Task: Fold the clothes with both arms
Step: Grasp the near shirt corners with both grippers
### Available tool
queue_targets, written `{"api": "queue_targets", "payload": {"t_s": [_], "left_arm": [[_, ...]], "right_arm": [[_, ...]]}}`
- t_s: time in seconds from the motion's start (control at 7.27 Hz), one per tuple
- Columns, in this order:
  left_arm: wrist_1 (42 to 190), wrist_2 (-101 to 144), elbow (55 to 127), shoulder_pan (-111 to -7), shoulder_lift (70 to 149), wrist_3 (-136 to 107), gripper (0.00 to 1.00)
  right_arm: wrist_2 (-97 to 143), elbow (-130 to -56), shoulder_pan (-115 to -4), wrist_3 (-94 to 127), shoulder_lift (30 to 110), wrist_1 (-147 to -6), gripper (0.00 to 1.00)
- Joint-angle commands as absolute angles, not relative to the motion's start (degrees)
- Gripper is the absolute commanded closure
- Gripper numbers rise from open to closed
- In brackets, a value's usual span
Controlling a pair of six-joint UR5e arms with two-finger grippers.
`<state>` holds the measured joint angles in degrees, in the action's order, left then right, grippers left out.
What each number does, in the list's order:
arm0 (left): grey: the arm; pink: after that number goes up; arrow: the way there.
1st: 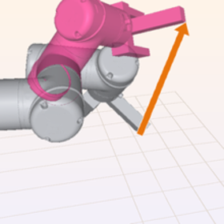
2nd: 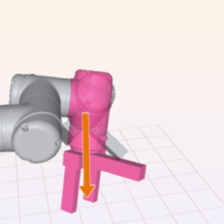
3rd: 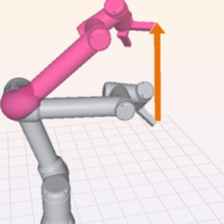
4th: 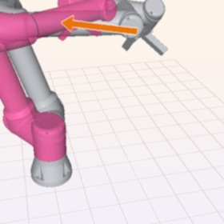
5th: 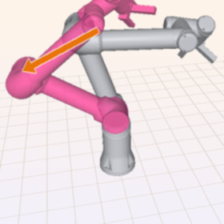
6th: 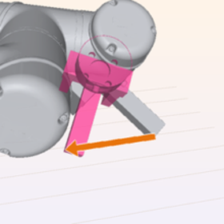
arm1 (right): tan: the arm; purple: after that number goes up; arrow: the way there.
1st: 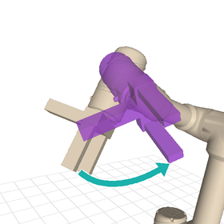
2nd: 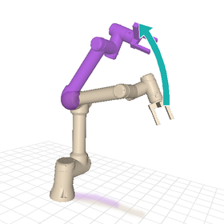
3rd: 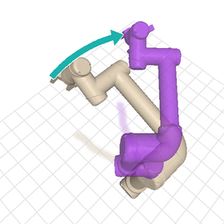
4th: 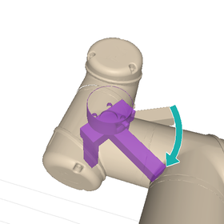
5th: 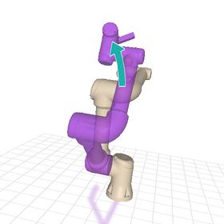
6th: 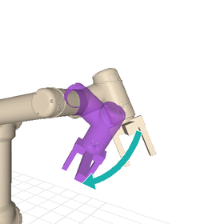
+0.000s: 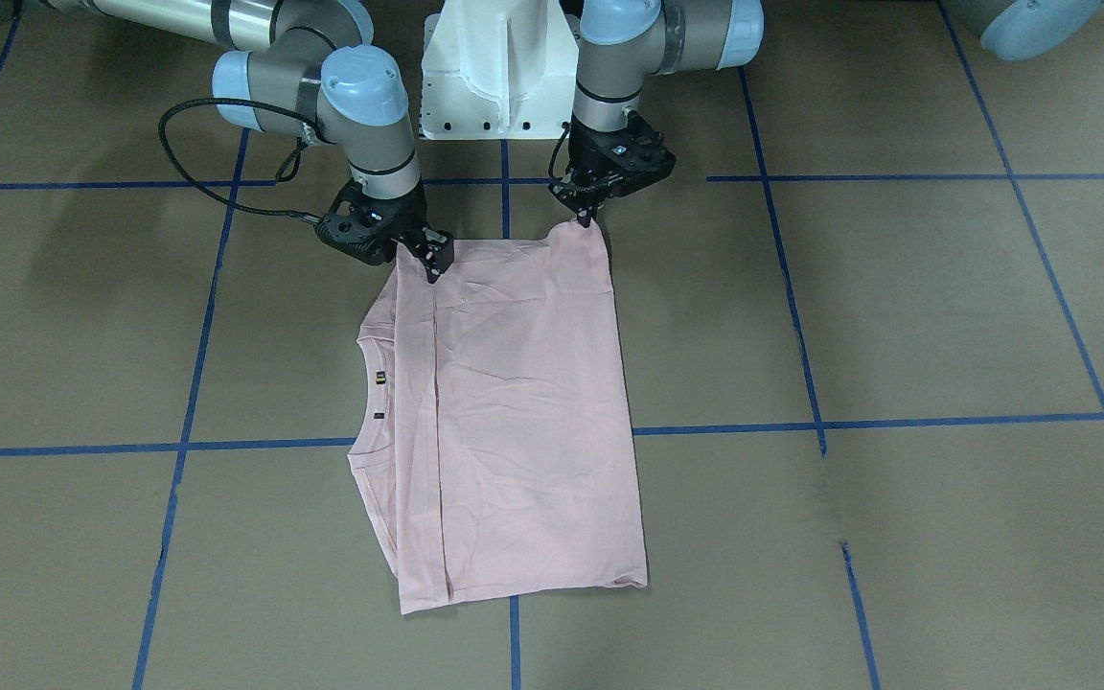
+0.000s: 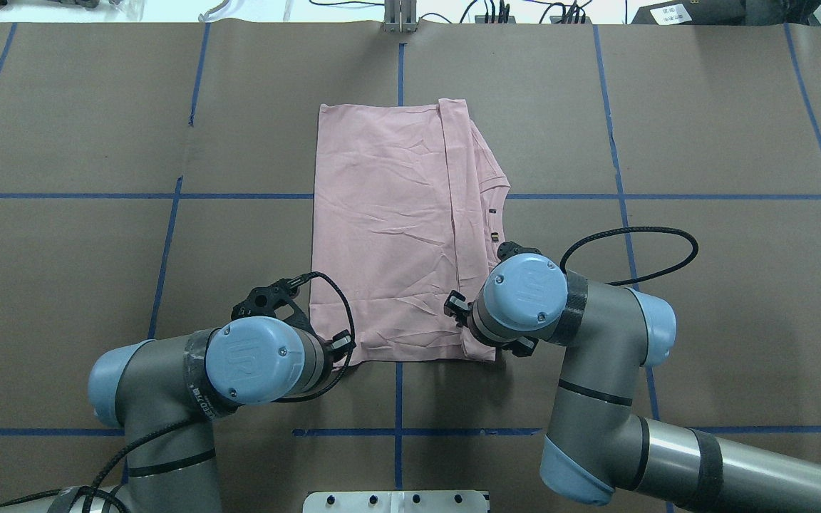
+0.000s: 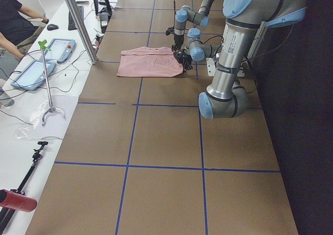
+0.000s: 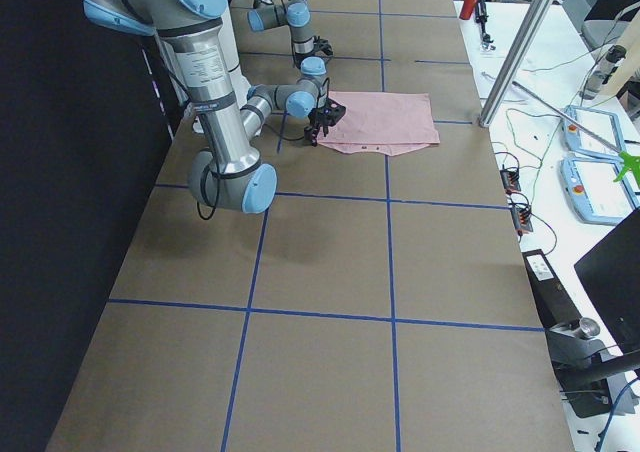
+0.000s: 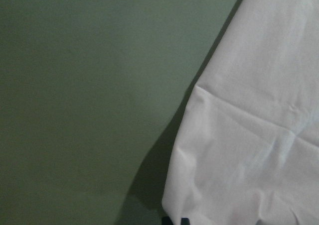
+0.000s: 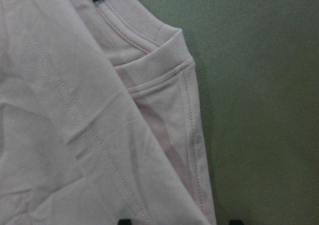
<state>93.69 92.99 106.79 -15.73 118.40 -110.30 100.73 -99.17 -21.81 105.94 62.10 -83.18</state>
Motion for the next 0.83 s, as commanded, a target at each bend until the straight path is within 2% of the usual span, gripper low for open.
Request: {"api": "queue_targets", "payload": {"t_s": [0.0, 0.69], "left_arm": [[93.7, 92.9, 106.8, -15.7, 118.4, -110.3, 1.0], [93.7, 92.7, 106.6, -15.7, 118.4, -110.3, 1.0]], "right_arm": [[100.9, -99.1, -21.7, 105.5, 62.1, -83.2, 1.0], [100.5, -99.3, -21.7, 106.1, 61.5, -83.1, 1.0]]}}
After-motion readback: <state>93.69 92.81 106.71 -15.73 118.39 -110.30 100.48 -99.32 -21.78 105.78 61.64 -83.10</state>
